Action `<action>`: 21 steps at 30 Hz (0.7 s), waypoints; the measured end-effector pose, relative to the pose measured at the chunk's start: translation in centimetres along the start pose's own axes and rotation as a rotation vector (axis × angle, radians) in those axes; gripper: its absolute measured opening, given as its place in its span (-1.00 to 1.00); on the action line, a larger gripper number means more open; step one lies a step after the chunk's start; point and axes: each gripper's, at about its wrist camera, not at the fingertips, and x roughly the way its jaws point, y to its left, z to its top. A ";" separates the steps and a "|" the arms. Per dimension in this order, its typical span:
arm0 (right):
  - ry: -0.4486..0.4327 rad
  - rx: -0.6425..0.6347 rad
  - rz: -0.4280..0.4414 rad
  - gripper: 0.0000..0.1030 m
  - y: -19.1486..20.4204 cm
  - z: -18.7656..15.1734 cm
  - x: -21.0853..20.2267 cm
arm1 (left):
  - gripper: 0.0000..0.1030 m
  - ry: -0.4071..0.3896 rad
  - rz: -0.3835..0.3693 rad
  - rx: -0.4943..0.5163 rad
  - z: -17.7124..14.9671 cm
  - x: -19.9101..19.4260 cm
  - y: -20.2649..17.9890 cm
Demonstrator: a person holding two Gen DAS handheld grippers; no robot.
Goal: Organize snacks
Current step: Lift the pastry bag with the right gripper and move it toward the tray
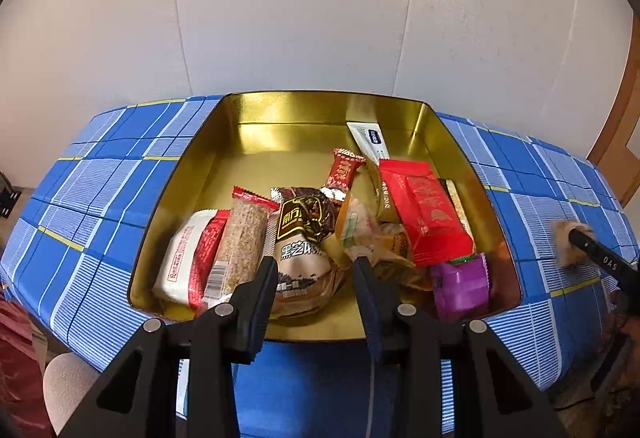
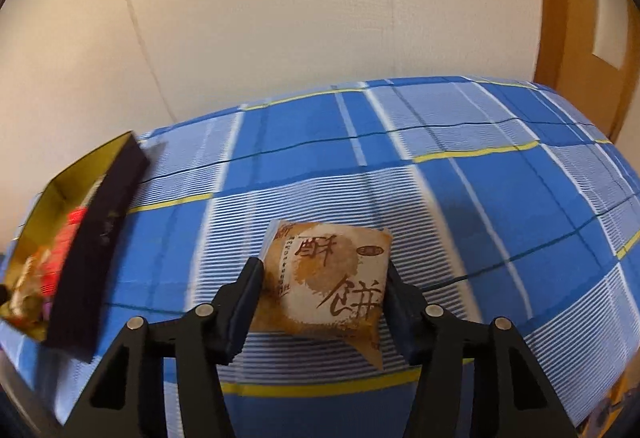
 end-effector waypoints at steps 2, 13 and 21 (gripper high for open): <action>-0.005 -0.008 0.037 -0.62 1.1 0.3 -0.7 | -0.24 0.001 0.001 0.003 -0.1 -0.1 0.1; 0.051 0.036 0.049 0.42 3.0 0.5 0.7 | -0.24 -0.002 0.020 0.022 -0.8 -0.6 0.2; 0.171 -0.111 -0.013 0.68 5.6 0.3 4.6 | -0.24 0.005 0.019 0.024 -0.9 -0.6 -0.1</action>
